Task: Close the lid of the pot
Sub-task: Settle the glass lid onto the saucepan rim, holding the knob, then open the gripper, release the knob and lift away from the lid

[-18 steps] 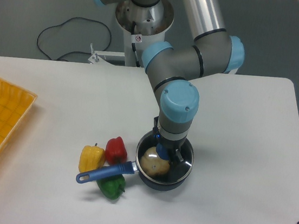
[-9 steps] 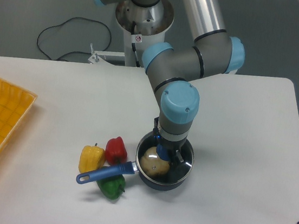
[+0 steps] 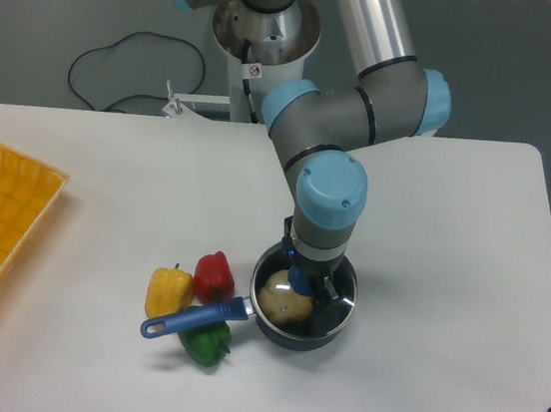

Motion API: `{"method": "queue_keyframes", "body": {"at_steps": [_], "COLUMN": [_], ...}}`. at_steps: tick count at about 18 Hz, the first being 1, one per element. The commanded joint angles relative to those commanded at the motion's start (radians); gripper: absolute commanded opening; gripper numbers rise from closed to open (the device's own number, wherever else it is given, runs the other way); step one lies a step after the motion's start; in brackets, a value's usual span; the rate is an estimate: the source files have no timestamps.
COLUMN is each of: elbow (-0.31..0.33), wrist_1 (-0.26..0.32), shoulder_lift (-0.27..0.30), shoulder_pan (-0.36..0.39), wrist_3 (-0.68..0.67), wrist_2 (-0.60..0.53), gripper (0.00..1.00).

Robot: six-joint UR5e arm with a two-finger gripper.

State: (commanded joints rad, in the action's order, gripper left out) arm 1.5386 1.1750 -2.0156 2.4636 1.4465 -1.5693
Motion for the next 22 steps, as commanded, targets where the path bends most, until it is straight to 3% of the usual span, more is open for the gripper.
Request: {"method": "queue_keyframes", "body": {"at_steps": [2, 4, 7, 14, 22], "elbow": [0.0, 0.0, 0.0, -0.002, 0.002], "wrist_1": [0.0, 0.0, 0.0, 0.005, 0.037], "shoulder_lift": [0.0, 0.0, 0.0, 0.021, 0.136], "shoulder_pan": [0.0, 0.0, 0.0, 0.0, 0.04], "wrist_3": [0.0, 0.005, 0.005, 0.006, 0.005], "wrist_2": [0.0, 0.0, 0.002, 0.0, 0.0], "gripper": [0.77, 0.92, 0.99, 0.99, 1.0]}}
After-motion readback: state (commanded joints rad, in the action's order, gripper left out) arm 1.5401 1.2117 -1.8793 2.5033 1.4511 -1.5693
